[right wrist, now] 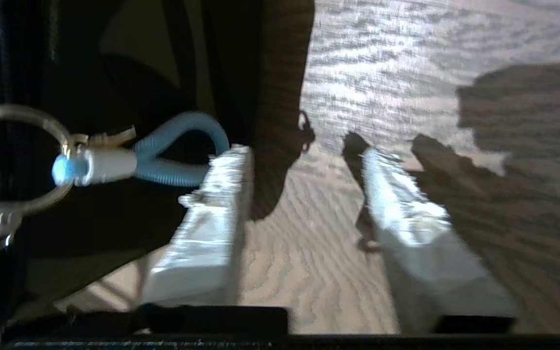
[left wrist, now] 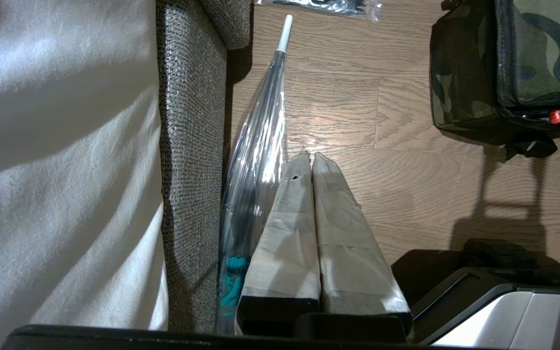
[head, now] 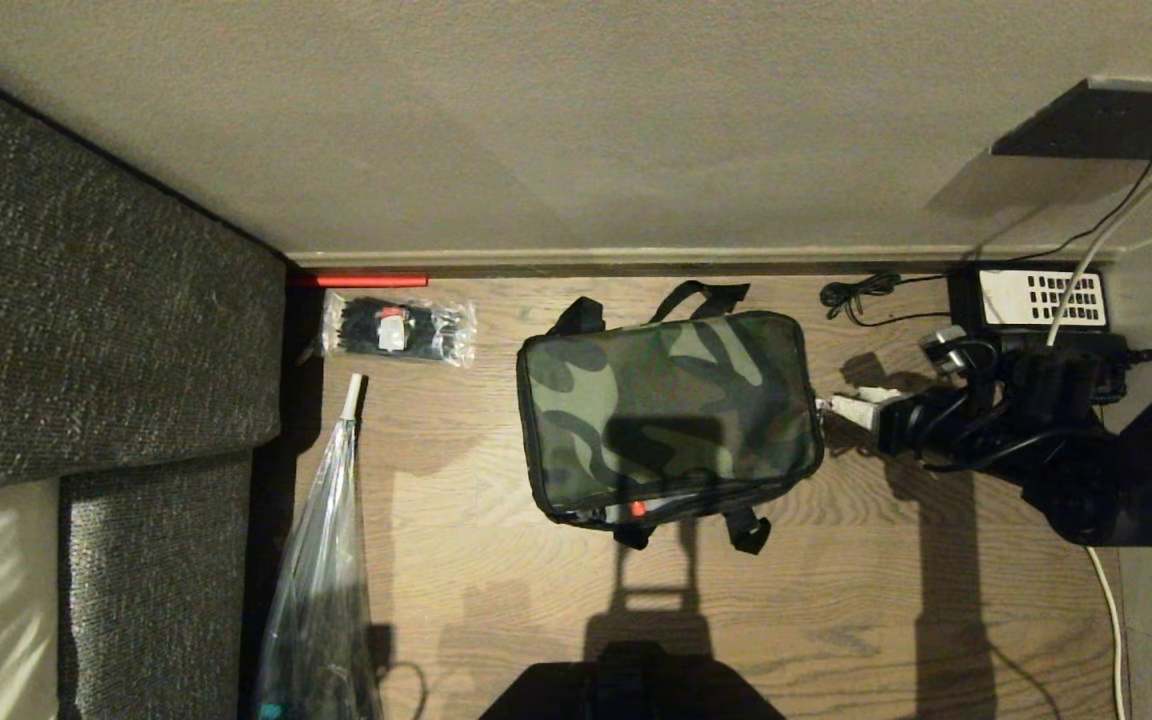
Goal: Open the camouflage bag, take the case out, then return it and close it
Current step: Open the top of the storage box
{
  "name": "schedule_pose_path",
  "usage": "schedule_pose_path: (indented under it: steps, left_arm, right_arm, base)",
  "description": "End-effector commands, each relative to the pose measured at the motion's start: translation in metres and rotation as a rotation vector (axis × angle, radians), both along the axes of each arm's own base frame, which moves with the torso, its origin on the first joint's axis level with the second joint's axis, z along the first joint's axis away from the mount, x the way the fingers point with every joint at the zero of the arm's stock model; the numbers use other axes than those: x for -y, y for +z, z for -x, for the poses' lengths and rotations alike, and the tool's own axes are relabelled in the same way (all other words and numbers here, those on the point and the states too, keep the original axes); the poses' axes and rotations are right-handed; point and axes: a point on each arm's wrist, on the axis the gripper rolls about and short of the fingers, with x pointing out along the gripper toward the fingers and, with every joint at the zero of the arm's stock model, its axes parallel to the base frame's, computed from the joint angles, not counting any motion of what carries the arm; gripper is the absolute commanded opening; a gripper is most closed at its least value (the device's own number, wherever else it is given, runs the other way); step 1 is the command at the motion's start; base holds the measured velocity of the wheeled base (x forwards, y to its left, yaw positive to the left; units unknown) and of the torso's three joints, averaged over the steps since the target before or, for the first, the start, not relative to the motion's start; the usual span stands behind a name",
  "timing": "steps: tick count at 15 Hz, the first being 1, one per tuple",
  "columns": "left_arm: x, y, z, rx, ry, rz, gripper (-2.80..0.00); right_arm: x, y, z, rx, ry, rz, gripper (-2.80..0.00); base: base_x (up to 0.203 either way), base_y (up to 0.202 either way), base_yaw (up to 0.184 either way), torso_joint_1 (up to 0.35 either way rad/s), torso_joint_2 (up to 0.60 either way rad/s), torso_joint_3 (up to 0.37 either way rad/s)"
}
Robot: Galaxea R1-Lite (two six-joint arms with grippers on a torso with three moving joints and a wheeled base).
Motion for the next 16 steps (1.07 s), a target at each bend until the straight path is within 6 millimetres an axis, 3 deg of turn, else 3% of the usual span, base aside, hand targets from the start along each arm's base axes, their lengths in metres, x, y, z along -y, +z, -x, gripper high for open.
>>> schedule_pose_path:
  steps: [1, 9, 16]
  left_arm:
    - [0.0, 0.0, 0.0, 0.0, 0.001, 0.0, -2.8]
    - [0.0, 0.0, 0.0, 0.0, 0.001, 0.0, -2.8]
    - [0.0, 0.0, 0.0, 0.0, 0.001, 0.0, -2.8]
  right_arm:
    - [-0.006, -0.001, -0.006, 0.001, 0.01, -0.023, -2.8]
    - [-0.038, 0.029, -0.01, -0.087, 0.007, -0.37, -2.8]
    - [-0.057, 0.01, 0.005, -0.259, -0.129, -0.333, -2.8]
  base:
    - [0.0, 0.0, 0.0, 0.0, 0.0, 0.0]
    - [0.0, 0.0, 0.0, 0.0, 0.0, 0.0]
    - [0.0, 0.0, 0.0, 0.0, 0.0, 0.0]
